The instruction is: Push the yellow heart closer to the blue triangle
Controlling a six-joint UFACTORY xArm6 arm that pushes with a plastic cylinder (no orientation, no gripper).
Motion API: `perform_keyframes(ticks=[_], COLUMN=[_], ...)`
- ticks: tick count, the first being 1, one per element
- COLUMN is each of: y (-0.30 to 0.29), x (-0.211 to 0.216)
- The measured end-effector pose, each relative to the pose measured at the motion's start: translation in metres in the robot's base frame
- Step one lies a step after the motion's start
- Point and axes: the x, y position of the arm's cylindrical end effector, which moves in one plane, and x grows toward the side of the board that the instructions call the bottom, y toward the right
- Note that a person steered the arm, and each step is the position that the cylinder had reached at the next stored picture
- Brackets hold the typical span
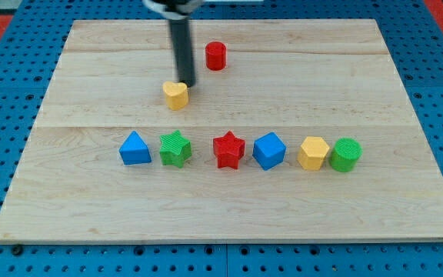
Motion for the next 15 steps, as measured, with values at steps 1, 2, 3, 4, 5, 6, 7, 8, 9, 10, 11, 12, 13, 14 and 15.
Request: perform_keyframes(ticks=[1, 2, 3, 4, 5, 6, 7, 8, 9, 10, 11, 12, 13, 14, 15], y=[0.012, -0.019, -0.074, -0.121, -0.080, -0.107, -0.137, -0.170, -0.157, -0.194, -0.230, -0.233, -0.207, -0.225, -0.240], x=[0.014, 0.027, 0.051, 0.051, 0.018, -0.003, 0.048, 0.051, 0.019, 0.028, 0.026, 0.046, 0.057, 0.073, 0.048])
